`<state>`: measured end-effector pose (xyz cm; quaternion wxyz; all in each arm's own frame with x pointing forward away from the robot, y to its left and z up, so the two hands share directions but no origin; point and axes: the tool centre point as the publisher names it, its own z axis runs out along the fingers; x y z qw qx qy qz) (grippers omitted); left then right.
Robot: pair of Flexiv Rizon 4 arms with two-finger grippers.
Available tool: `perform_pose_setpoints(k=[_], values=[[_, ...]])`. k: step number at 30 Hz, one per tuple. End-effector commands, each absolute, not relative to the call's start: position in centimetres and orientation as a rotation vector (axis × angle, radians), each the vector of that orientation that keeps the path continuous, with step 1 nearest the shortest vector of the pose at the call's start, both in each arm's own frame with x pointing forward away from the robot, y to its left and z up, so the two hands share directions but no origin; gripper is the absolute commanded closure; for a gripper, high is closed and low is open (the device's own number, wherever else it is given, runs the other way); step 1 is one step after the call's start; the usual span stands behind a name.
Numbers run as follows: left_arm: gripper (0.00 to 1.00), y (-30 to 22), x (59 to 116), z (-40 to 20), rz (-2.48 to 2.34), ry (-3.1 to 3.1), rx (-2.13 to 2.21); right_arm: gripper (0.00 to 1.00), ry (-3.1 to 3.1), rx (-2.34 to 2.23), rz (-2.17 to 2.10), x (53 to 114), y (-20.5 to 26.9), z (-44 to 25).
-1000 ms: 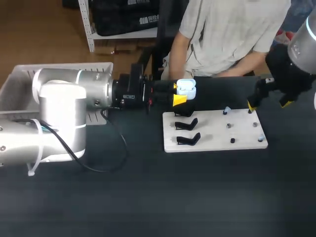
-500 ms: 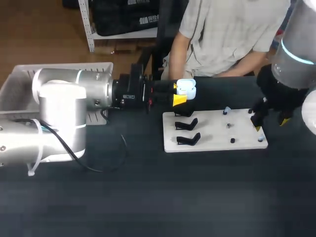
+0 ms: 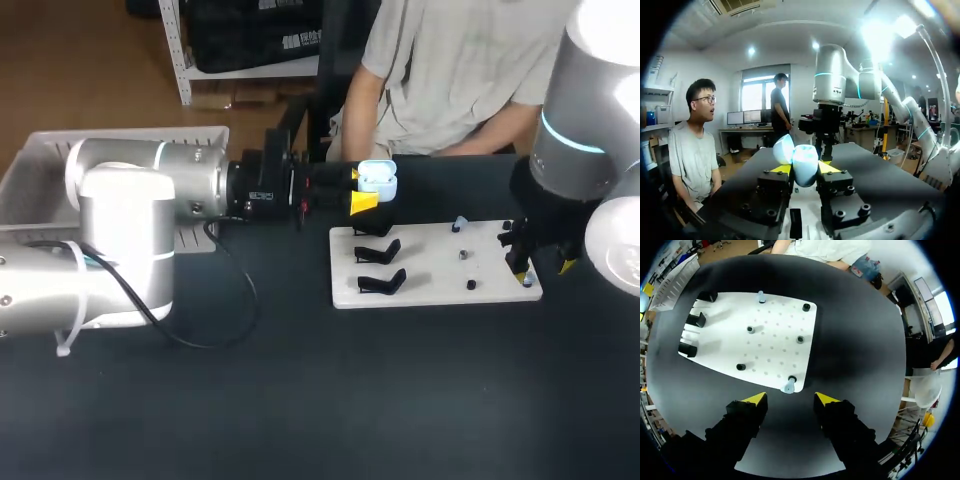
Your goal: Pick up each earbud case from the left stands, insert the matching earbuds, close the lid, and place the case in the box.
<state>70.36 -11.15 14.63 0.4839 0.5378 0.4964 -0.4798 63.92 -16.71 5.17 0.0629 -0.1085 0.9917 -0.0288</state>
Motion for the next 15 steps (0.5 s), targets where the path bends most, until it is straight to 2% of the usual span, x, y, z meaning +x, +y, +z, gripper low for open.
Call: perform_pose_setpoints(k=[1, 4, 8, 15], values=[[1.00, -11.2, 70.4, 14.5, -1.168, 1.206, 1.308, 0.38, 3.000, -0.311, -0.098, 64.3, -16.5, 4.6], [1.00, -11.2, 70.4, 14.5, -1.168, 1.206, 1.308, 0.39, 3.009, -0.290, -0.068, 64.3, -16.5, 4.2], [1.00, -11.2, 70.4, 14.5, -1.168, 1.206, 1.308, 0.49, 3.015, -0.289, -0.089, 64.3, -16.7, 3.7], [1.00, -11.2, 70.4, 14.5, -1.168, 1.206, 1.308, 0.55, 3.007, -0.275, -0.106, 64.5, -16.9, 3.2]])
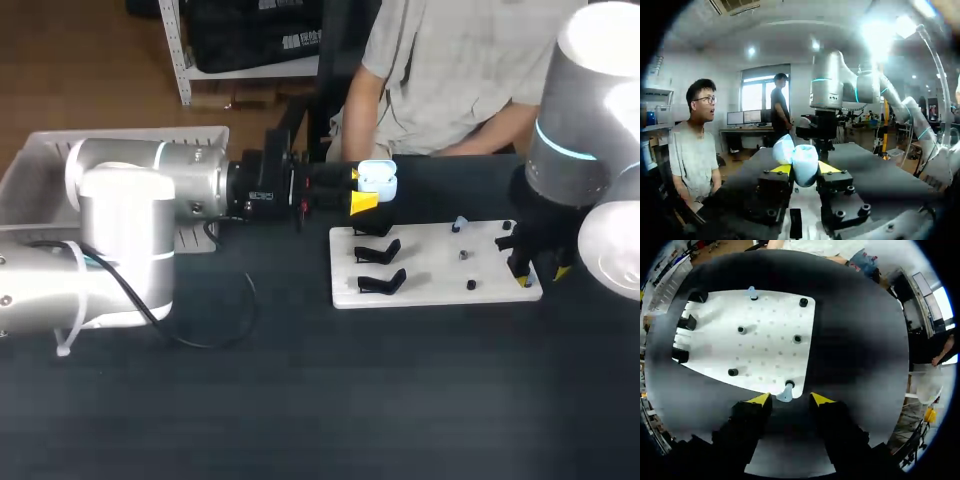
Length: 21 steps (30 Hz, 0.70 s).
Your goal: Pick up each earbud case from the left stands, insert the matching earbuds, close the lid, and place the case in the box.
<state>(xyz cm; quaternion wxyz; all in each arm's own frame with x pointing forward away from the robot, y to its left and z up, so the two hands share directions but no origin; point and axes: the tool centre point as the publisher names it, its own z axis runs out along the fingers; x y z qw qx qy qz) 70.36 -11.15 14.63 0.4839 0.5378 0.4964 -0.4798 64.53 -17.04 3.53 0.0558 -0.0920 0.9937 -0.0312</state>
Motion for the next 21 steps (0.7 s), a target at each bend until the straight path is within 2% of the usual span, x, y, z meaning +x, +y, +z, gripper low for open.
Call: perform_pose_setpoints(k=[1, 9, 21], values=[[1.00, -11.22, 70.43, 14.54, -1.168, 1.206, 1.308, 0.55, 3.004, -0.279, -0.113, 64.56, -16.93, 3.17], [1.00, -11.22, 70.43, 14.54, -1.168, 1.206, 1.308, 0.56, 2.995, -0.281, -0.122, 64.62, -16.92, 3.03], [1.00, -11.22, 70.43, 14.54, -1.168, 1.206, 1.308, 0.65, 2.994, -0.281, -0.127, 64.87, -16.75, 2.55]])
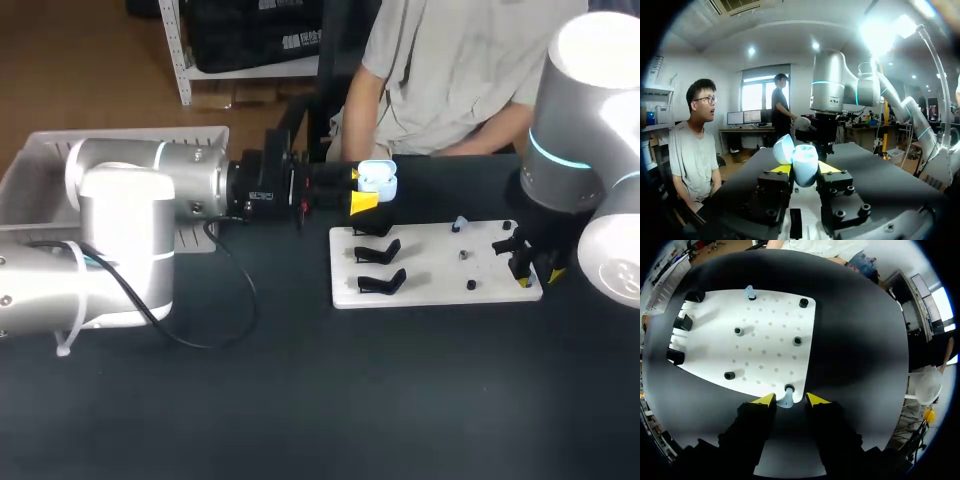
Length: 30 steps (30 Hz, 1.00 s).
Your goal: Pick up each earbud case from the left stands, insert the matching earbuds, close the lid, and place the case in the box.
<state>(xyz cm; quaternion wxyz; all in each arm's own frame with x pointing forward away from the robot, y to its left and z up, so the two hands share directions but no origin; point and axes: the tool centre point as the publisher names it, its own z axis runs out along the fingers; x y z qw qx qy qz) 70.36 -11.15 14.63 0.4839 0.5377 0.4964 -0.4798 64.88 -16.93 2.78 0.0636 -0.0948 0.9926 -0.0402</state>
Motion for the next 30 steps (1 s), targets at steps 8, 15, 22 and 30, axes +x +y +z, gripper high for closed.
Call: perform_pose_setpoints(k=[8, 15, 22, 30], values=[[1.00, -11.2, 70.4, 14.5, -1.168, 1.206, 1.308, 0.68, 2.996, -0.284, -0.130, 65.0, -16.7, 2.4], [1.00, -11.2, 70.4, 14.5, -1.168, 1.206, 1.308, 0.86, 3.001, -0.280, -0.141, 65.0, -16.7, 2.3], [1.00, -11.2, 70.4, 14.5, -1.168, 1.206, 1.308, 1.00, 2.995, -0.272, -0.150, 64.7, -16.7, 2.8], [1.00, -11.2, 70.4, 14.5, -1.168, 1.206, 1.308, 1.00, 2.967, -0.215, -0.222, 63.6, -16.3, 5.4]])
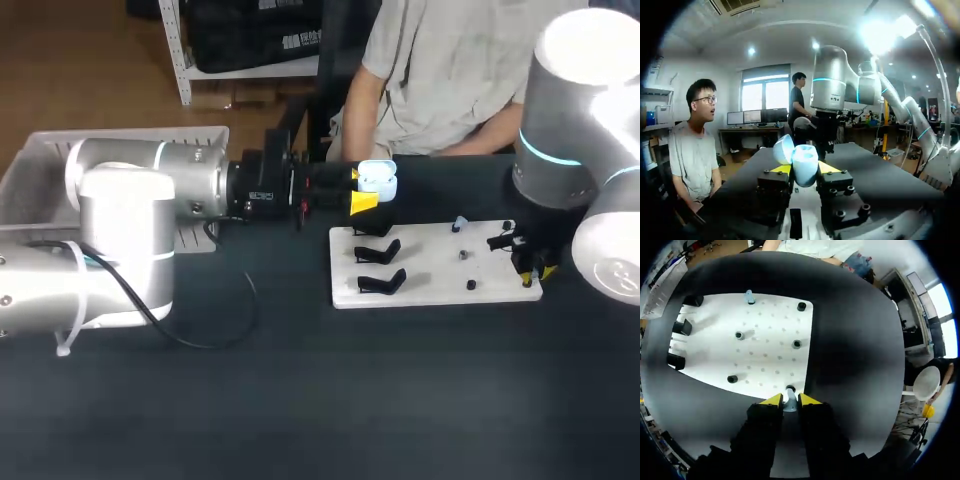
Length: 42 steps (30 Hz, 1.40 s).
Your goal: Pick up each earbud case from the left stands, insert the matching earbuds, close the lid, and place the case in the box.
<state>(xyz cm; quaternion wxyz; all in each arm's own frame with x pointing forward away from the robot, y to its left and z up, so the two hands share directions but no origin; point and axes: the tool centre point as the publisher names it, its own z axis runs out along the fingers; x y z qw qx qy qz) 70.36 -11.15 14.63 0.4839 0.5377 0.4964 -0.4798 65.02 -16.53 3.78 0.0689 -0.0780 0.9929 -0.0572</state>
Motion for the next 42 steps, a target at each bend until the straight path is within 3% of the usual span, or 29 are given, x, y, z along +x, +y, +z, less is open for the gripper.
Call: perform_pose_setpoints(k=[1, 9, 24, 38, 42], values=[[1.00, -11.2, 70.4, 14.5, -1.168, 1.206, 1.308, 1.00, 2.965, -0.205, -0.225, 63.3, -16.1, 5.9], [1.00, -11.2, 70.4, 14.5, -1.168, 1.206, 1.308, 1.00, 3.002, -0.062, -0.204, 61.5, -13.9, 10.5], [1.00, -11.2, 70.4, 14.5, -1.168, 1.206, 1.308, 1.00, 3.056, 0.040, -0.263, 60.3, -4.2, 17.5], [1.00, -11.2, 70.4, 14.5, -1.168, 1.206, 1.308, 1.00, 3.056, 0.040, -0.263, 60.3, -4.2, 17.5], [1.00, -11.2, 70.4, 14.5, -1.168, 1.206, 1.308, 1.00, 3.045, 0.259, -0.118, 61.9, -2.0, 18.5]])
